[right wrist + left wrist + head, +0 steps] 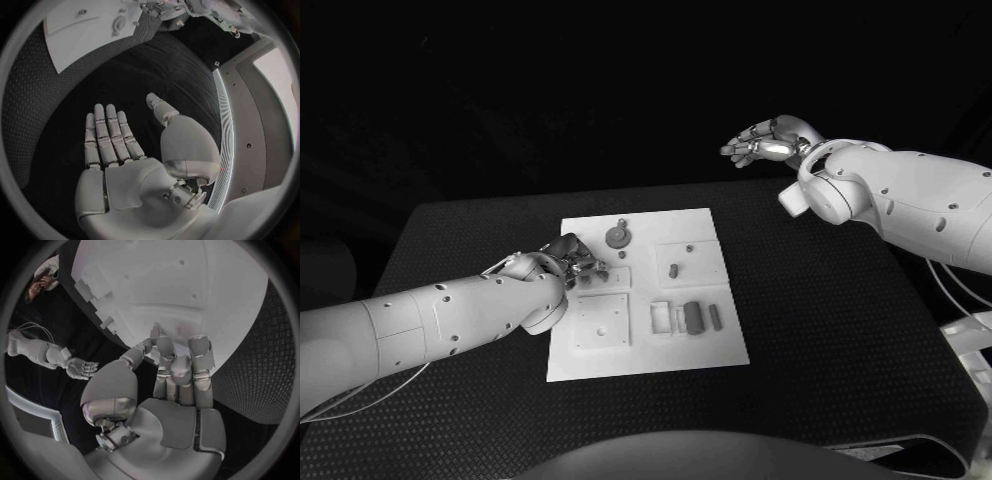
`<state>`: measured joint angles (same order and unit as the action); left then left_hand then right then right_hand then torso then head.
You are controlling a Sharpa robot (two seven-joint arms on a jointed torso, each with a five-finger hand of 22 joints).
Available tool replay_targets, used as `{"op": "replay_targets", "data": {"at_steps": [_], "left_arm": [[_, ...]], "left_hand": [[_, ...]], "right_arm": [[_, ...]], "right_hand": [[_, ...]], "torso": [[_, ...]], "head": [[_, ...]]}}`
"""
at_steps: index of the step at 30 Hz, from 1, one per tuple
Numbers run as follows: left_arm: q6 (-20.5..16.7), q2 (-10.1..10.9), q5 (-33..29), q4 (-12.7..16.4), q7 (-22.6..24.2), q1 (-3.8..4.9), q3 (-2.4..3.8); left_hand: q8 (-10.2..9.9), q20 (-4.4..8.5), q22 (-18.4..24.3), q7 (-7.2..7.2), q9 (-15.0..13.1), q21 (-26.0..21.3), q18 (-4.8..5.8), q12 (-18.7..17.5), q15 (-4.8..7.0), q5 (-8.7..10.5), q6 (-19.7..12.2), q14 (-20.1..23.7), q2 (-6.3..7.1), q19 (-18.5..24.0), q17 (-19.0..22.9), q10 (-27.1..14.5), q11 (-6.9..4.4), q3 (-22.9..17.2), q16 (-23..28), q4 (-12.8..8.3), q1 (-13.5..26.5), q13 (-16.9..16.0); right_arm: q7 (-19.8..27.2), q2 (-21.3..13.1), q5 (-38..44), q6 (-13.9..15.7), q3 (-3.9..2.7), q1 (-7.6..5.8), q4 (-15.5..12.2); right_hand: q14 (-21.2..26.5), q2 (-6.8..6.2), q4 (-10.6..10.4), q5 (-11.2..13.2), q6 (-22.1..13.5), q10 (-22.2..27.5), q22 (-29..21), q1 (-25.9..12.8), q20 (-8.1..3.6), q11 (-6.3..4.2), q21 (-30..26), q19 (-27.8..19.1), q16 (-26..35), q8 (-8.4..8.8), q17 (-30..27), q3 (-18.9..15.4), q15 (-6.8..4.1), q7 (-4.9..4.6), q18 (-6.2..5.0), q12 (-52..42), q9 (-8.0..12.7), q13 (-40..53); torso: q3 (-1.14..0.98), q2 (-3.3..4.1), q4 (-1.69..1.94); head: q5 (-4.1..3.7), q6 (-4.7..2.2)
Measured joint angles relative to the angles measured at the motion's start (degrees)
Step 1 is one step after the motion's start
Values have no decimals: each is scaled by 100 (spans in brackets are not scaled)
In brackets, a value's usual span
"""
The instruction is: Assemble the parts on the task board
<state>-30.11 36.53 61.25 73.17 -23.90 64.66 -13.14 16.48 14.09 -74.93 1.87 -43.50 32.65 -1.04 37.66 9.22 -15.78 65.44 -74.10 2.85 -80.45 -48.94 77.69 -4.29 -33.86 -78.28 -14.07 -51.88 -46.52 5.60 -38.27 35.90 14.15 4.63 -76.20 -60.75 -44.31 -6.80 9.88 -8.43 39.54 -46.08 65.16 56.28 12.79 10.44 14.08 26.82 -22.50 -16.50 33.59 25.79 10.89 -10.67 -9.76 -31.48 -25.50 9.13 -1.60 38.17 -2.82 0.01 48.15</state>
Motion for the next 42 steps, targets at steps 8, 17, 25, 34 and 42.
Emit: {"op": "replay_targets", "data": {"at_steps": [8, 17, 25, 34, 42], "left_arm": [[-91, -25, 3, -28, 21, -32, 8], [-113, -26, 5, -31, 36, -40, 8], [-62, -18, 27, 41, 38, -45, 7], [-32, -7, 59, 45, 54, -47, 10], [-33, -7, 69, 34, 65, -51, 11]], "left_hand": [[21, 0, 1, 3, -1, 4, 0, 0, 0, 12, 2, 0, 0, 0, 1, 0, 0, 0, 0, 0, 0, 0], [20, -2, 1, 5, -1, 23, 0, 0, 0, -1, 3, 0, 0, -2, 1, 15, -15, 0, 0, 0, 0, 5], [9, -10, 2, 6, -1, 23, 0, 0, 0, -35, 3, 0, 9, -10, 2, 15, -15, 1, 0, -1, -9, 5], [19, -10, 2, 6, 0, 23, 0, 0, 0, -35, 4, 0, 23, -10, 2, 14, -14, 1, 0, -1, -23, 10], [25, -10, 2, 7, 0, 23, 0, -1, 0, -35, 3, 0, 23, -10, 3, 13, -12, 2, 0, -2, -23, 10]], "right_arm": [[-1, -12, 0, 0, 0, 0, 0], [-1, -16, -1, -1, 0, 0, 0], [-1, -23, -2, -3, 0, 6, 1], [-1, -28, -2, -3, 0, 10, 1], [1, -27, -3, -3, 0, 14, 3]], "right_hand": [[0, 0, 0, 0, 0, 0, 5, 0, 0, 0, -13, 0, 0, 0, 0, 0, 0, 0, 0, 0, 0, -5], [0, 0, 0, 0, 0, 0, 11, 0, 0, 0, -21, 0, 21, 0, 5, 0, 0, 0, 0, 0, 5, -4], [-1, 0, 0, 0, 0, 0, 16, 0, 0, 0, -21, 0, 21, 0, 5, 0, -1, 0, 0, 0, 5, -10], [-3, 0, -16, 0, 0, 0, 16, 0, 0, 0, -21, 0, 21, 0, 10, -16, -3, 0, 0, 0, 4, -10], [-3, 0, -16, 0, 0, 0, 22, 0, 0, 0, -21, 0, 21, 0, 9, -16, -3, 0, 0, 0, 10, -15]], "torso": [[0, 0, 2], [0, -1, 2], [0, -1, 1], [0, -1, 1], [0, -1, 2]], "head": [[-22, 8], [-22, 18], [-31, 27], [-28, 31], [-15, 31]]}}
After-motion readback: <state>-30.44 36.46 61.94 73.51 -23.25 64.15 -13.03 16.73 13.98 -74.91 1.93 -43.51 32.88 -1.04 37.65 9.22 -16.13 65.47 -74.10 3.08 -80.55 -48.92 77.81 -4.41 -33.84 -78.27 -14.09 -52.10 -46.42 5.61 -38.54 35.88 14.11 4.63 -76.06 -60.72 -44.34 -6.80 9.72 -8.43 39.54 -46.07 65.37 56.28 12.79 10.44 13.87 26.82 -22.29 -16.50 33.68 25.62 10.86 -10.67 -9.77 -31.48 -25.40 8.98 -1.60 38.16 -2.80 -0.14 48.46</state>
